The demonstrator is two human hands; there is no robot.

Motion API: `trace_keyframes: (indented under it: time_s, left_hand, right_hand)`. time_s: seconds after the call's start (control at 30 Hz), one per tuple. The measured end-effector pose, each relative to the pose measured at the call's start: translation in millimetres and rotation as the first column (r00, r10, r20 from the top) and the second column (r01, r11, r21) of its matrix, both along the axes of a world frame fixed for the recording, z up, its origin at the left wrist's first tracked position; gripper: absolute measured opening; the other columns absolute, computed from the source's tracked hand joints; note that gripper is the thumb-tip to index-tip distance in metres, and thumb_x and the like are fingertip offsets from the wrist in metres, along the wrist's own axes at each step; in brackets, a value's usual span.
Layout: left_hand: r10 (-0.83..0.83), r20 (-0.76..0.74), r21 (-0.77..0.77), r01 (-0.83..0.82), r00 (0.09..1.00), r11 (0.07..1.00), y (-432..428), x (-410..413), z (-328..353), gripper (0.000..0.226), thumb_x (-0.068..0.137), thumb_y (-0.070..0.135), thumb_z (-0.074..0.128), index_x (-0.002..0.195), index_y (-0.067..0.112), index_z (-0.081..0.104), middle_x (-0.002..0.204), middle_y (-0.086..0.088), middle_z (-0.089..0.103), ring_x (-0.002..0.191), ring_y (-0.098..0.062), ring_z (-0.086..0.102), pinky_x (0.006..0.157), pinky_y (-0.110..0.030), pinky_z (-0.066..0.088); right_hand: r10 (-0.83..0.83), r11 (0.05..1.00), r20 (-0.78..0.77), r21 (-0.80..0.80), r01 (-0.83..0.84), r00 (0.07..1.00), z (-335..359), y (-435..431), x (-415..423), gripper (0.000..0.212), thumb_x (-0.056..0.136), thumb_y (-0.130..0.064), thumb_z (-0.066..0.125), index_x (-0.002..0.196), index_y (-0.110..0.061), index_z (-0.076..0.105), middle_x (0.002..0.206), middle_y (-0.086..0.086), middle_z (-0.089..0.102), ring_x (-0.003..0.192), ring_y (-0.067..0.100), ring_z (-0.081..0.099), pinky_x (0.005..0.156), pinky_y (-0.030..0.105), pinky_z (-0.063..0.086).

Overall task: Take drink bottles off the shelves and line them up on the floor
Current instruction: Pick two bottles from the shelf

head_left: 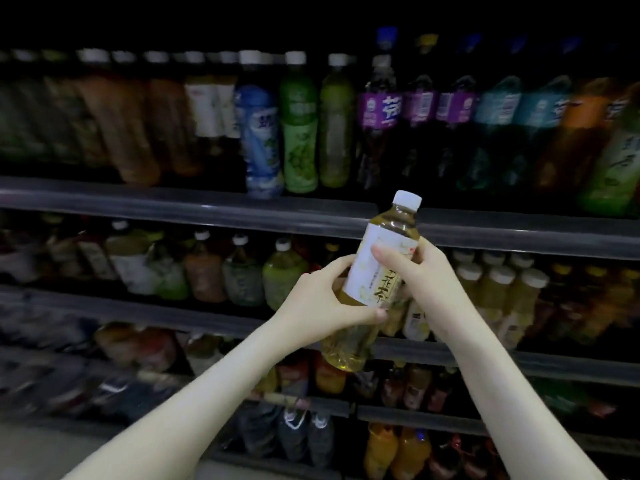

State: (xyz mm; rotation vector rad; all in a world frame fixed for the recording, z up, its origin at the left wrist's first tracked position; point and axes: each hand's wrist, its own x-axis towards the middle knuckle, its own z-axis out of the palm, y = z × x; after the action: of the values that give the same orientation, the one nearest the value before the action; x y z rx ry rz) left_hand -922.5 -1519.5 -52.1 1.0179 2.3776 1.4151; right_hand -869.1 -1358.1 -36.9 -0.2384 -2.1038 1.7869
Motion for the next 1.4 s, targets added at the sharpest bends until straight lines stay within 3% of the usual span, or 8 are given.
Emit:
trace_keyframes:
  time_s: [0.13, 0.33, 0.63, 0.9, 1.0, 1.07, 1.2, 1.4]
  left_hand:
    - [0.119, 0.023, -0.009, -0.119, 0.993, 0.993, -45.8, -4.0, -1.1, 0.061, 0.068, 0.041, 0.082, 0.121, 0.047, 0.053, 0.102, 0.023, 0.068, 0.095, 0.011, 0.059, 0.078, -0.009, 0.045]
    - [0.178, 0.003, 0.009, -0.178, 0.984, 0.984, -92.8, -29.9, 5.8, 0.066, 0.067, 0.039, 0.081, 0.125, 0.048, 0.050, 0.101, 0.023, 0.069, 0.097, 0.011, 0.060, 0.089, -0.024, 0.052]
    - [0.054, -0.274, 0.070, -0.036, 0.960, 0.997, -171.5, -117.9, 54.4, 0.076, 0.072, 0.033, 0.080, 0.129, 0.059, 0.036, 0.120, 0.028, 0.059, 0.113, 0.009, 0.053, 0.096, -0.026, 0.048]
    - [0.376, -0.659, 0.309, -0.221, 0.651, 0.925, -235.3, -216.9, 68.7, 0.059, 0.089, 0.038, 0.061, 0.142, 0.020, 0.041, 0.137, 0.005, 0.046, 0.129, -0.007, 0.040, 0.107, -0.010, 0.027]
    - [0.541, -0.642, 0.352, -0.418, 0.543, 0.837, -242.6, -256.0, 67.1, 0.063, 0.089, 0.025, 0.064, 0.145, 0.019, 0.036, 0.145, -0.019, 0.033, 0.135, -0.033, 0.030, 0.108, -0.038, 0.030]
    - [0.556, -0.601, 0.292, -0.490, 0.574, 0.822, -244.4, -272.5, 70.3, 0.070, 0.089, 0.021, 0.064, 0.149, 0.022, 0.028, 0.149, -0.023, 0.019, 0.139, -0.039, 0.018, 0.110, -0.048, 0.028]
    - [0.500, -0.551, 0.165, -0.500, 0.668, 0.850, -246.7, -292.1, 79.4, 0.071, 0.093, 0.023, 0.056, 0.151, 0.028, 0.016, 0.154, -0.021, 0.004, 0.141, -0.037, 0.009, 0.112, -0.045, 0.026]
    - [0.501, -0.572, 0.220, -0.467, 0.650, 0.857, -246.5, -301.5, 81.0, 0.074, 0.093, 0.012, 0.055, 0.152, 0.030, 0.014, 0.151, -0.023, 0.011, 0.136, -0.040, 0.019, 0.106, -0.042, 0.035]
  right_hand:
    - [0.117, 0.990, 0.007, -0.073, -0.116, 0.993, -5.1, -44.6, -25.2, 0.044, 0.076, -0.047, 0.074, 0.113, -0.025, 0.062, 0.106, -0.003, 0.072, 0.096, 0.016, 0.069, 0.087, 0.048, 0.055]
    - [0.226, 0.973, 0.015, -0.057, -0.225, 0.974, 2.2, -89.4, -60.2, 0.043, 0.076, -0.036, 0.077, 0.114, -0.023, 0.061, 0.104, -0.002, 0.073, 0.094, 0.017, 0.070, 0.081, 0.040, 0.056]
    - [0.053, 0.998, -0.385, 0.002, -0.057, 0.921, 42.4, -182.7, -114.7, 0.044, 0.067, -0.032, 0.078, 0.108, -0.028, 0.060, 0.098, -0.012, 0.071, 0.091, 0.007, 0.069, 0.070, 0.023, 0.055]
    - [-0.236, 0.921, -0.724, 0.045, 0.386, 0.648, 68.1, -249.2, -186.0, 0.066, 0.070, -0.044, 0.076, 0.120, -0.012, 0.047, 0.109, -0.015, 0.060, 0.103, -0.003, 0.059, 0.087, 0.015, 0.047]
    - [-0.247, 0.899, -0.647, 0.125, 0.419, 0.722, 77.2, -256.8, -214.4, 0.065, 0.073, -0.032, 0.081, 0.124, -0.018, 0.046, 0.108, -0.022, 0.057, 0.100, -0.014, 0.055, 0.084, 0.004, 0.042]
    - [-0.281, 0.907, -0.544, 0.120, 0.404, 0.791, 83.8, -258.7, -234.3, 0.061, 0.074, -0.029, 0.080, 0.125, -0.023, 0.048, 0.106, -0.025, 0.057, 0.097, -0.012, 0.056, 0.083, 0.007, 0.044]
    - [-0.358, 0.885, -0.392, 0.149, 0.442, 0.848, 98.6, -255.2, -271.0, 0.043, 0.076, -0.032, 0.077, 0.110, -0.025, 0.050, 0.098, -0.013, 0.061, 0.095, 0.008, 0.060, 0.079, 0.025, 0.049]
    - [-0.345, 0.868, -0.204, 0.301, 0.394, 0.916, 99.9, -248.1, -305.6, 0.042, 0.079, -0.032, 0.076, 0.110, -0.016, 0.052, 0.103, -0.004, 0.061, 0.092, 0.012, 0.058, 0.074, 0.025, 0.048]
